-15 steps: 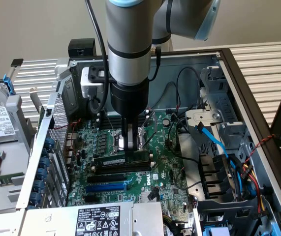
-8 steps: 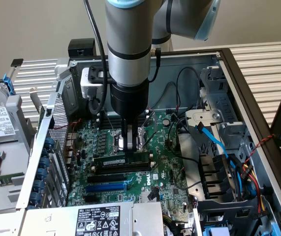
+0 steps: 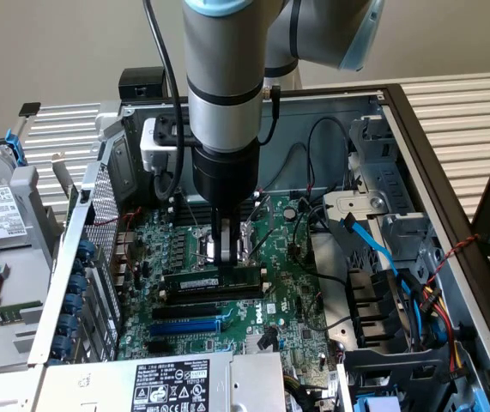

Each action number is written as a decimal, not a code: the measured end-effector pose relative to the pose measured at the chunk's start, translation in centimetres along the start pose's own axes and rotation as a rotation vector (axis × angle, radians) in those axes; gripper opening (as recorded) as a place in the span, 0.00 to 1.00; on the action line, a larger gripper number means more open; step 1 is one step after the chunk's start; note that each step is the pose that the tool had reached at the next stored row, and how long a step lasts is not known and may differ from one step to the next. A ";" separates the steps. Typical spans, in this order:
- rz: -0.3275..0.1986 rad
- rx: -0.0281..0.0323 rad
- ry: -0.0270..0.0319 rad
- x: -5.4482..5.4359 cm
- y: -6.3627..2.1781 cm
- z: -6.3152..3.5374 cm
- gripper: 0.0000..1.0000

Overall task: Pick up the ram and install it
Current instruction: 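Insert the ram into the slot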

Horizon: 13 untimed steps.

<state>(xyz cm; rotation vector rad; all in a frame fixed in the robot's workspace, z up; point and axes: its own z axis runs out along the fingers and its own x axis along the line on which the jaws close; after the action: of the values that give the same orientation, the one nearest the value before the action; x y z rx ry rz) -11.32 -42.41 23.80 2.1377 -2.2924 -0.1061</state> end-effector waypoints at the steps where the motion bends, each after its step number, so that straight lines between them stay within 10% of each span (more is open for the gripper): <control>1: 0.000 0.0000 -0.0001 0.0 0.00 0.00 0.12; 13: 0.001 -0.0001 0.0000 0.1 -0.01 0.00 0.12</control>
<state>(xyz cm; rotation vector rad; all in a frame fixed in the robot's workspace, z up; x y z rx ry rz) -11.32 -42.54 23.80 2.1367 -2.2931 -0.1061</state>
